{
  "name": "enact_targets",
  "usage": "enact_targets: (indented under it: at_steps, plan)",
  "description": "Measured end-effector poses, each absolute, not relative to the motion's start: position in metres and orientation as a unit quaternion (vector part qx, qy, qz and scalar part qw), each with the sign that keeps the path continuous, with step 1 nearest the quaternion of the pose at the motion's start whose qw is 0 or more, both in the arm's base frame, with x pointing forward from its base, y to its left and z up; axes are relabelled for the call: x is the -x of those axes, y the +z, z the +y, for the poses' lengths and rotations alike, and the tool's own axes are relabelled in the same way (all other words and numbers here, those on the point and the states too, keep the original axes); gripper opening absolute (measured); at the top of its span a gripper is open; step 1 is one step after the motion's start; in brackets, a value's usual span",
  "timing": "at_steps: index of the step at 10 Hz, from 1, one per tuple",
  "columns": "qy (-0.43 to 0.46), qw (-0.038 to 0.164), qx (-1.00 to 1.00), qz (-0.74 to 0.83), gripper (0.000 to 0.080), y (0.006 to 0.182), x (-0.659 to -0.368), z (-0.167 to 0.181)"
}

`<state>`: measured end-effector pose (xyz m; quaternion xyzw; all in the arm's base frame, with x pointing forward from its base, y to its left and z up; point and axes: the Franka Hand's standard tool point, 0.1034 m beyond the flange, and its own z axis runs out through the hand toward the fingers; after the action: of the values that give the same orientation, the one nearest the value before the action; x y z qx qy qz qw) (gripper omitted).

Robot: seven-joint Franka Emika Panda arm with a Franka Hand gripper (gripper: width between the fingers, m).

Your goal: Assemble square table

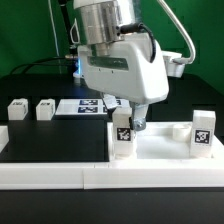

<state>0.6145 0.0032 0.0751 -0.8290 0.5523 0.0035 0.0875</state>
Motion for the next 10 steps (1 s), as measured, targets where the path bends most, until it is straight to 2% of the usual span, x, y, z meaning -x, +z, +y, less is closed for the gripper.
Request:
enact_targets:
  at_steps: [2,3,5,8,10]
  plan:
    - [-0.008,0.078,0.894,0.440,0.0649,0.074,-0.615,0.002]
    - [-0.019,0.063,0.939,0.338,0.0649,0.072,-0.621,0.000]
    - [-0.032,0.060,0.975,0.214,0.0649,0.070,-0.631,-0.002]
    - [-0.030,0.060,0.969,0.238,0.0620,0.069,-0.630,-0.002]
    - [-0.026,0.062,0.953,0.295,0.0290,0.068,-0.629,-0.002]
